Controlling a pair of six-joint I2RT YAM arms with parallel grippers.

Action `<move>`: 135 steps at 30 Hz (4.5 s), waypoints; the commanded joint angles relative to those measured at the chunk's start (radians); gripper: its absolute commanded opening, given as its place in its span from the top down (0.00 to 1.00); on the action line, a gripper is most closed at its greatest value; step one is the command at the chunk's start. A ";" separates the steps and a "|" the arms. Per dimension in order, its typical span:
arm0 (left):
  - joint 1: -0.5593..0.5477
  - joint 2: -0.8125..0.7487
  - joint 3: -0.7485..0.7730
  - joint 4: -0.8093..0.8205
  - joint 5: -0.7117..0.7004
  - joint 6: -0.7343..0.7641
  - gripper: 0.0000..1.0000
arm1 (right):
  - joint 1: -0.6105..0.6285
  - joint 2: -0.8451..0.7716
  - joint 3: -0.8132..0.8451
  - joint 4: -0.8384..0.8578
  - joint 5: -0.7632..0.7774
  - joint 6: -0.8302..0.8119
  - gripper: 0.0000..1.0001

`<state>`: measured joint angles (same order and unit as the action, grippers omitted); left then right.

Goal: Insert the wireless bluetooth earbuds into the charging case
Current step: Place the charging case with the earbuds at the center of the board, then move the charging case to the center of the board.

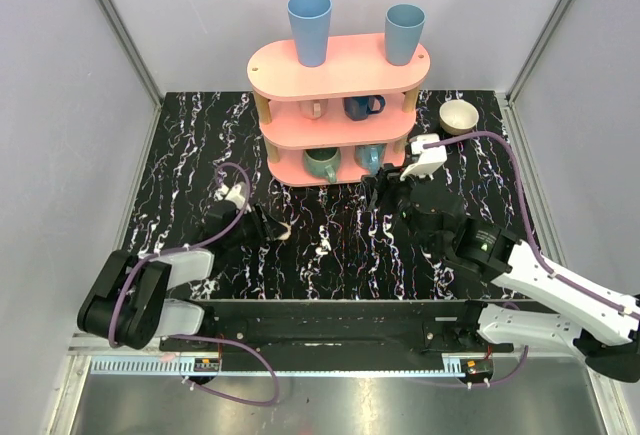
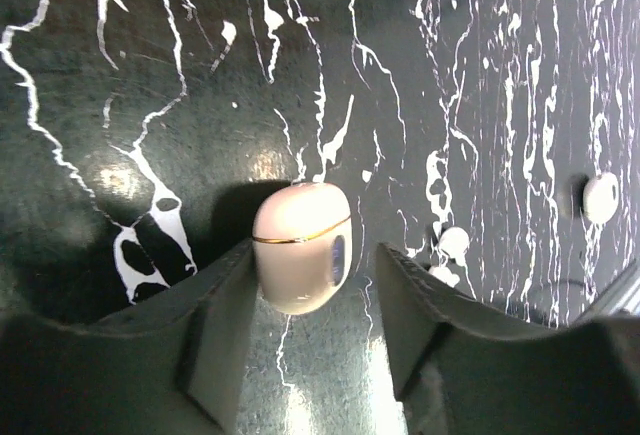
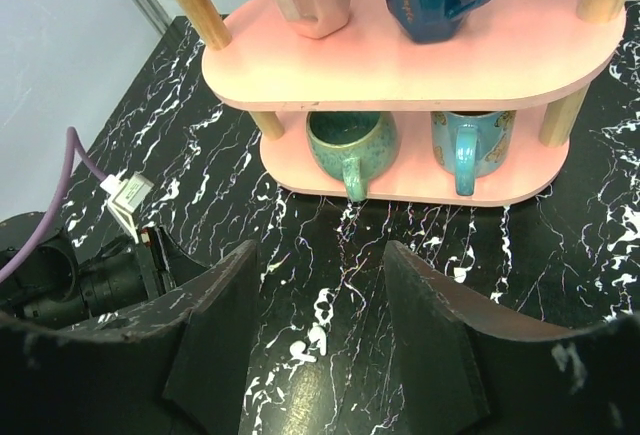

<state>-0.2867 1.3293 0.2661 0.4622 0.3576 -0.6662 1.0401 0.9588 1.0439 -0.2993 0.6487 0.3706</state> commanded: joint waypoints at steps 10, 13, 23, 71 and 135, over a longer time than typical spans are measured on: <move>0.012 -0.301 0.133 -0.359 -0.213 0.125 0.32 | -0.029 -0.031 -0.048 -0.046 0.121 0.028 0.36; 0.014 -0.404 0.179 -0.460 -0.261 0.160 0.31 | -0.066 -0.038 -0.074 -0.086 0.117 0.088 0.34; 0.014 -0.634 0.288 -0.502 -0.131 0.269 0.23 | -0.458 -0.020 -0.159 -0.398 -0.059 0.352 0.22; 0.014 -0.633 0.340 -0.488 -0.066 0.298 0.17 | -0.742 0.276 -0.309 -0.482 -0.284 1.111 0.17; 0.014 -0.627 0.334 -0.482 -0.066 0.303 0.17 | -0.387 0.738 -0.085 -0.164 -0.577 -0.007 0.43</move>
<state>-0.2783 0.7090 0.5827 -0.0578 0.3035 -0.3660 0.5987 1.6428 0.9127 -0.3813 -0.0147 0.4252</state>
